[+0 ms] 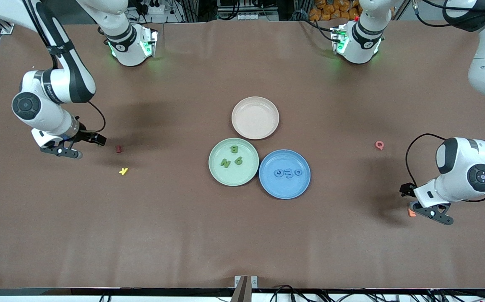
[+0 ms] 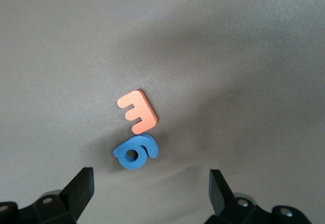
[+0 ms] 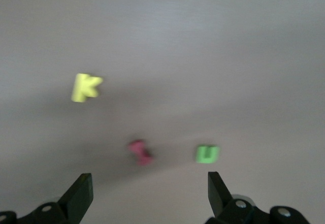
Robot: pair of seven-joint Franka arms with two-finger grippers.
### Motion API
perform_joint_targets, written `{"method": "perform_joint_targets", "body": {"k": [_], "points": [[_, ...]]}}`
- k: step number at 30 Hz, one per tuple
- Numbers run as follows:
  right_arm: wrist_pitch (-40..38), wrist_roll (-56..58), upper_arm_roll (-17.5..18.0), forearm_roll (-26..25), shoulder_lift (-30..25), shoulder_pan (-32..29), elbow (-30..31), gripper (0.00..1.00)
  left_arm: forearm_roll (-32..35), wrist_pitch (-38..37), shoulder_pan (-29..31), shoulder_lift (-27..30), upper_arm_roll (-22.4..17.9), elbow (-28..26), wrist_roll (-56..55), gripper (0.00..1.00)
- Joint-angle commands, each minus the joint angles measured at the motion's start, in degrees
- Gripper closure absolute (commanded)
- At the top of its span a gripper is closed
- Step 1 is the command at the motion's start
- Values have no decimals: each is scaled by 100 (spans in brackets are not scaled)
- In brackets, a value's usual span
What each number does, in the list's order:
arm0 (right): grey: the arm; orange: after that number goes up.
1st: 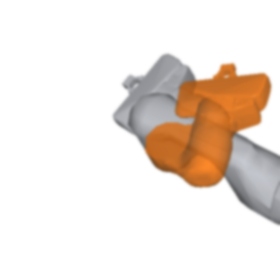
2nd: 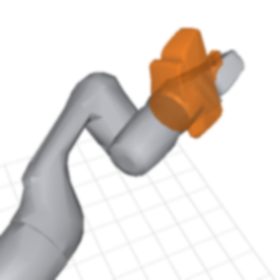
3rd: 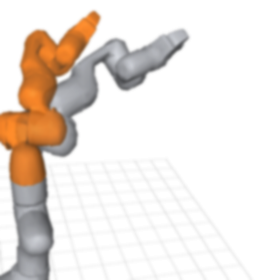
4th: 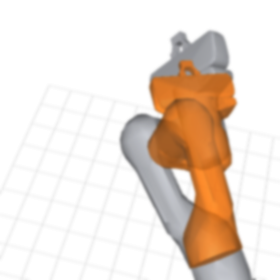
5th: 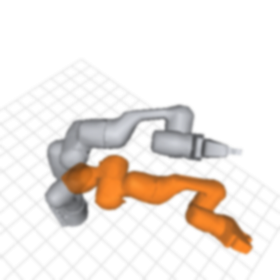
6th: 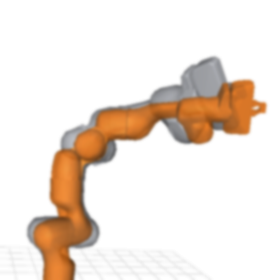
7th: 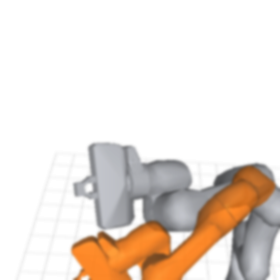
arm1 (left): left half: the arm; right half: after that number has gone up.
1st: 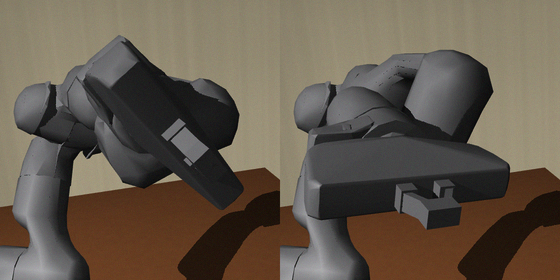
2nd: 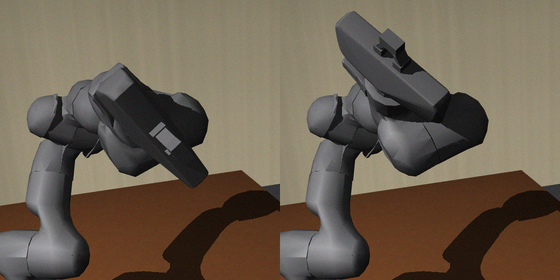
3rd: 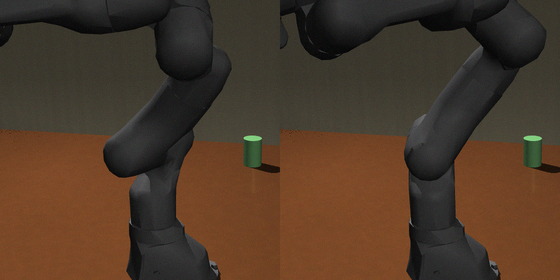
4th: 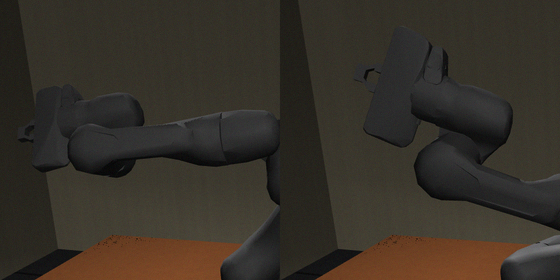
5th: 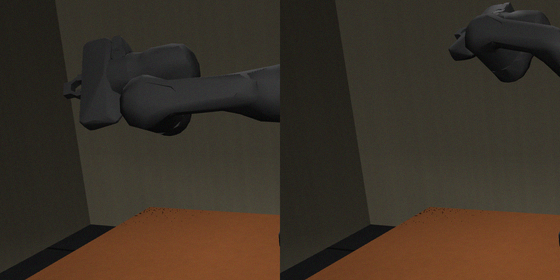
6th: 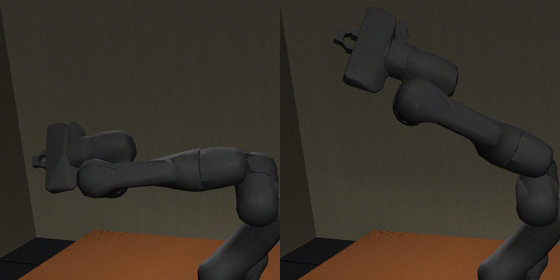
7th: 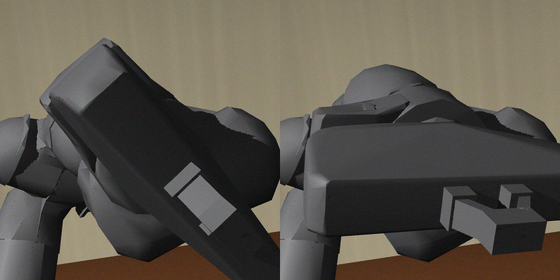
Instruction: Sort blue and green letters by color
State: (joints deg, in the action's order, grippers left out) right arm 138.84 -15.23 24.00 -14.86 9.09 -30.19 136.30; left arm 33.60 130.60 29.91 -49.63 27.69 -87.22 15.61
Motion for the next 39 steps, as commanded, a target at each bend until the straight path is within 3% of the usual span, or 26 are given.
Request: {"method": "perform_joint_targets", "body": {"k": [1, 18, 19, 24, 28, 33, 39], "points": [[547, 117, 79, -52, -320, -119, 616, 0, 77, 106, -56, -187, 0, 206, 126, 0], [1259, 556, 8, -96, -144, -532, 995, 1, 59, 238, -29, -284, 0, 214, 355, 0], [1347, 565, 8, -114, -101, -558, 995, 1, 59, 238, -29, -293, 0, 214, 355, 4], [1725, 565, -281, -324, 198, -559, 995, 1, 50, 238, -29, -293, 0, 223, 355, 57], [1954, 565, -422, -395, 383, -532, 995, 2, 50, 238, -21, -293, -9, 223, 355, 83], [2050, 556, -466, -395, 506, -515, 986, 2, 42, 238, -12, -293, 0, 214, 355, 94], [2305, 398, -475, -395, 717, -409, 986, 4, -38, 238, -12, -275, -1, 214, 346, 94]]}}
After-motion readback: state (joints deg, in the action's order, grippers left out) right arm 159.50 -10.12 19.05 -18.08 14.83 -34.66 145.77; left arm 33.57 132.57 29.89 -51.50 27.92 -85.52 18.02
